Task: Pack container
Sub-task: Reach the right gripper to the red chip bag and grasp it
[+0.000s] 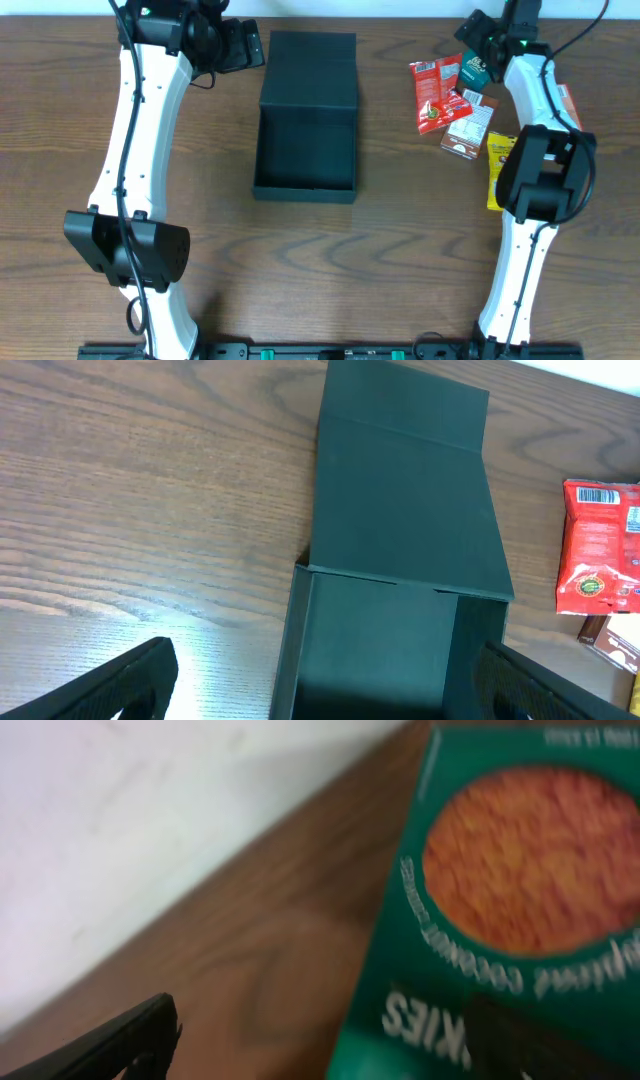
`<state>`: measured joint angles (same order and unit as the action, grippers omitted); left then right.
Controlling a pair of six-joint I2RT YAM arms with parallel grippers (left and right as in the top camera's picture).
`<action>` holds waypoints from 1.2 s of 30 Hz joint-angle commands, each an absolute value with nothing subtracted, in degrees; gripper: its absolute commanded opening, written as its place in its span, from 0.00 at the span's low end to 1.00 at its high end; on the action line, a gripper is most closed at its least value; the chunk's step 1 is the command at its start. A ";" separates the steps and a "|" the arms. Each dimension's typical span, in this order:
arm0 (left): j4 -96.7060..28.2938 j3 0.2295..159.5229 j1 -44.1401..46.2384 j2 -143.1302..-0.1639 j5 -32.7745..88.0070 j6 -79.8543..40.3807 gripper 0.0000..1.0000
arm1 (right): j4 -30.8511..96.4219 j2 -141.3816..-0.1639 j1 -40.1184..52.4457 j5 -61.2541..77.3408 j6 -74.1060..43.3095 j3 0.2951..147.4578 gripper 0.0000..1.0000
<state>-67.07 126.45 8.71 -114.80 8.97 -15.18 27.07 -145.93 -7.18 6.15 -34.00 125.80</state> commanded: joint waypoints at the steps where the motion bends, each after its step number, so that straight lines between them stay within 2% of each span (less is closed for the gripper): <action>1: -67.29 126.37 8.60 -115.09 8.36 -14.81 0.95 | 34.30 -148.42 -7.38 8.45 -36.10 124.05 0.91; 14: -67.72 126.37 8.60 -115.09 8.38 -14.81 0.95 | 55.27 -148.40 -7.53 8.40 -31.86 124.86 0.89; 17: -67.68 126.37 8.62 -115.09 8.38 -14.81 0.95 | 57.36 -148.40 -7.53 8.43 -28.91 126.80 0.89; 21: -67.68 126.37 8.60 -115.09 8.38 -14.81 0.96 | 60.49 -146.93 -6.83 8.43 -18.94 135.28 0.88; 24: -67.68 126.37 8.60 -115.09 8.38 -14.81 0.95 | 65.89 -145.82 -5.21 8.71 -11.42 140.51 0.90; 26: -67.68 126.37 8.60 -115.09 8.38 -14.83 0.95 | 69.36 -145.80 -4.36 11.81 -10.15 141.14 0.91; 29: -67.70 126.37 8.60 -115.09 8.38 -14.81 0.95 | 74.00 -145.84 -2.98 21.65 -6.63 139.79 0.84; 36: -67.85 126.37 8.60 -115.09 8.38 -14.81 0.96 | 74.94 -145.95 0.60 16.23 -4.69 138.54 0.89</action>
<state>-67.51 126.45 8.71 -114.80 8.97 -15.18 75.13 -145.14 -0.32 17.43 -6.98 139.41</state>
